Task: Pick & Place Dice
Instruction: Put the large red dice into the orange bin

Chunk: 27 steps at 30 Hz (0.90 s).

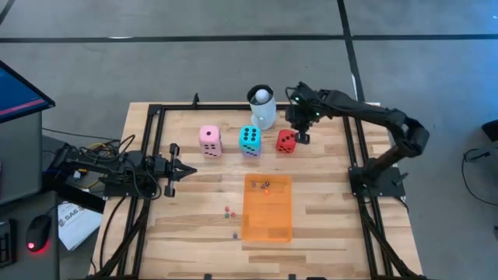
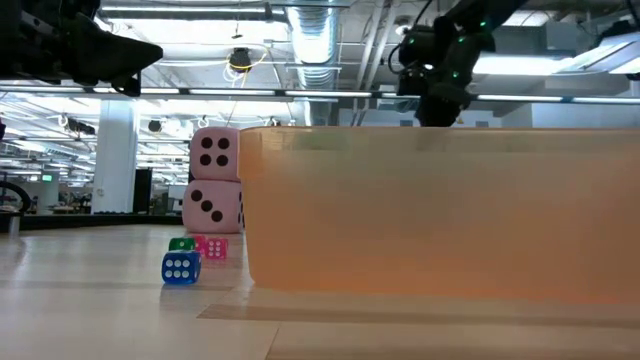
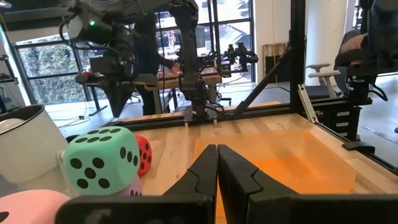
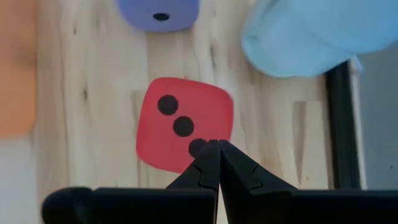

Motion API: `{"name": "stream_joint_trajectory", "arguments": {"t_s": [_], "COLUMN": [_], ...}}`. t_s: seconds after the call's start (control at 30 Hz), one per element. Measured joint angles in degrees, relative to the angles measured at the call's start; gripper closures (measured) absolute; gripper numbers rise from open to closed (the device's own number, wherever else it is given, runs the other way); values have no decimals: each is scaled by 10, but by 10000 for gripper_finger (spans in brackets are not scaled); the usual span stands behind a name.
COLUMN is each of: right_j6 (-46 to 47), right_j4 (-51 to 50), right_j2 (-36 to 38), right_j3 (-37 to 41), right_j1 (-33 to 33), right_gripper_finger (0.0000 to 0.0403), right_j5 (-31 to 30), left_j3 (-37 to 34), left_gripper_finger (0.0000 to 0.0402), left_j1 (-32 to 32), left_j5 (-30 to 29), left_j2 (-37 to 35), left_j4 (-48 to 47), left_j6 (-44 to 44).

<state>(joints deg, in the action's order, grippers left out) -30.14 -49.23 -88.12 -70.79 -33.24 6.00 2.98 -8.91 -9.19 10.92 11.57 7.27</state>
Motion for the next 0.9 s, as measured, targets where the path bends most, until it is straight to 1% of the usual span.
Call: {"name": "stream_joint_trajectory", "arguments": {"t_s": [0.1,0.27,0.4,0.63,0.8,0.9], "right_j6": [-3,10,2,1,2,18], "right_j4": [-24,-11,3,15,17,18], "right_j2": [-22,-42,-41,-36,-40,-39], "right_j3": [-20,-32,-32,-32,-32,-32], "right_j1": [0,2,9,17,22,23], "right_gripper_finger": [403,401,382,311,252,215], "right_j5": [2,1,0,0,0,0], "left_j3": [0,0,0,0,0,0], "left_gripper_finger": [401,401,401,401,401,401], "left_j1": [0,0,0,0,0,0], "left_j5": [0,0,0,0,0,0], "left_j2": [0,0,0,0,0,0], "left_j4": [0,0,0,0,0,0], "left_j6": [0,0,0,0,0,0]}}
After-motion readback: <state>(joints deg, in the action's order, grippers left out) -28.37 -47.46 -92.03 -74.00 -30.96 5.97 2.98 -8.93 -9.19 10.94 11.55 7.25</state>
